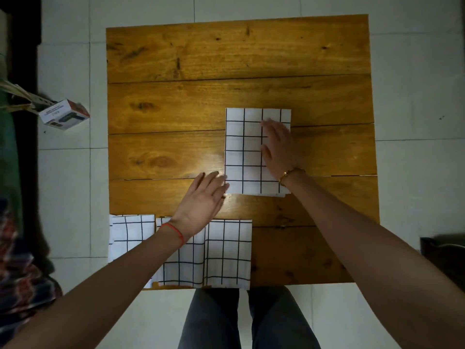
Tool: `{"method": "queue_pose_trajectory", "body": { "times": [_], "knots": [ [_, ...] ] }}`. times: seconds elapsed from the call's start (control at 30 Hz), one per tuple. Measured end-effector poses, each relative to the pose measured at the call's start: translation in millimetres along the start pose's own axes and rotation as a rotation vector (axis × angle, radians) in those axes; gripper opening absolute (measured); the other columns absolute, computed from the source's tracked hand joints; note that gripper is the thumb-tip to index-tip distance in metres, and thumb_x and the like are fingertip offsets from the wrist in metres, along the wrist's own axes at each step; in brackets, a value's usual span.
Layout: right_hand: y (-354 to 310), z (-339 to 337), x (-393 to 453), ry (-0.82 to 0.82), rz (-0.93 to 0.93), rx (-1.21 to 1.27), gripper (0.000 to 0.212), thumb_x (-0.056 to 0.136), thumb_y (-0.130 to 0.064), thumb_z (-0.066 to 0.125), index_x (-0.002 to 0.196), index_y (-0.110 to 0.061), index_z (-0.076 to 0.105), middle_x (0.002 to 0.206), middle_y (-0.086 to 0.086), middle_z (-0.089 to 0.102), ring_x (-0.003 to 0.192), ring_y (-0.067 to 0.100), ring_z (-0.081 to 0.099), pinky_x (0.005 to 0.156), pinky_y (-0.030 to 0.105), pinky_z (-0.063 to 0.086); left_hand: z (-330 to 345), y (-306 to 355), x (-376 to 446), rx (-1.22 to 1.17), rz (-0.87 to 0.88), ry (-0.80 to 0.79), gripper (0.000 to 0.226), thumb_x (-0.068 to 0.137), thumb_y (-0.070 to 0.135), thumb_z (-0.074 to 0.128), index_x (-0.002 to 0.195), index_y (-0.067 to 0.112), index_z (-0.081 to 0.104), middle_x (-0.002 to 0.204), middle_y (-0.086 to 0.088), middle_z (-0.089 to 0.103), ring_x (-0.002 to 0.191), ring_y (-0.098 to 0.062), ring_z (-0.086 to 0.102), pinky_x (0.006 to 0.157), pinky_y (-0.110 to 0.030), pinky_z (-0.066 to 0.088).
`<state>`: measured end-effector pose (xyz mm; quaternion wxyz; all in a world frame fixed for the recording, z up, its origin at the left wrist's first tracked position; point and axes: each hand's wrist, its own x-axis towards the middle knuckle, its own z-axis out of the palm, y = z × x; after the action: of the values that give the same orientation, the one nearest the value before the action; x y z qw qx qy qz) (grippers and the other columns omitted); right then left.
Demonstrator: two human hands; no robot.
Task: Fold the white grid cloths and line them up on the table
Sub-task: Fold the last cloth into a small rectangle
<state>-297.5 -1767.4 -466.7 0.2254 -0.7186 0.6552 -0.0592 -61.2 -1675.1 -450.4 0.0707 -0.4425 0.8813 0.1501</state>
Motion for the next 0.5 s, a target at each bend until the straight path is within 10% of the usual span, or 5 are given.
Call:
{"method": "queue_pose_trajectory", "body": {
  "times": [0.13,0.3,0.5],
  "knots": [
    [14,-13,-13,0.313,0.418,0.205,0.029,0.089,-0.023,0.057,0.114,-0.011,0.053,0.113,0.011,0.056,0.102,0.024,0.053,0.081,0.034,0.048,-16,-1,28,-0.325,-0.343,0.169,0.034,0.093,0.020,0.050,0.127,0.014,0.056,0.126,-0.008,0.052,0.112,-0.027,0.049,0.093,-0.041,0.044],
    [27,-20,-19,0.144,0.729,0.338,0.023,0.087,-0.026,0.061,0.102,-0.009,0.058,0.106,0.010,0.061,0.097,0.023,0.058,0.072,0.026,0.041,-17,-6,76,-0.714,-0.786,0.188,0.027,0.087,0.027,0.064,0.111,0.014,0.061,0.110,-0.008,0.062,0.101,-0.026,0.058,0.088,-0.041,0.049],
    [18,-17,-12,0.006,0.771,0.480,0.029,0.084,-0.024,0.065,0.107,-0.007,0.060,0.106,0.010,0.064,0.095,0.021,0.059,0.073,0.026,0.042,-16,-4,98,-0.831,-0.897,0.144,0.018,0.081,0.021,0.069,0.096,0.015,0.061,0.095,-0.002,0.064,0.088,-0.021,0.061,0.080,-0.036,0.053]
  ]
}}
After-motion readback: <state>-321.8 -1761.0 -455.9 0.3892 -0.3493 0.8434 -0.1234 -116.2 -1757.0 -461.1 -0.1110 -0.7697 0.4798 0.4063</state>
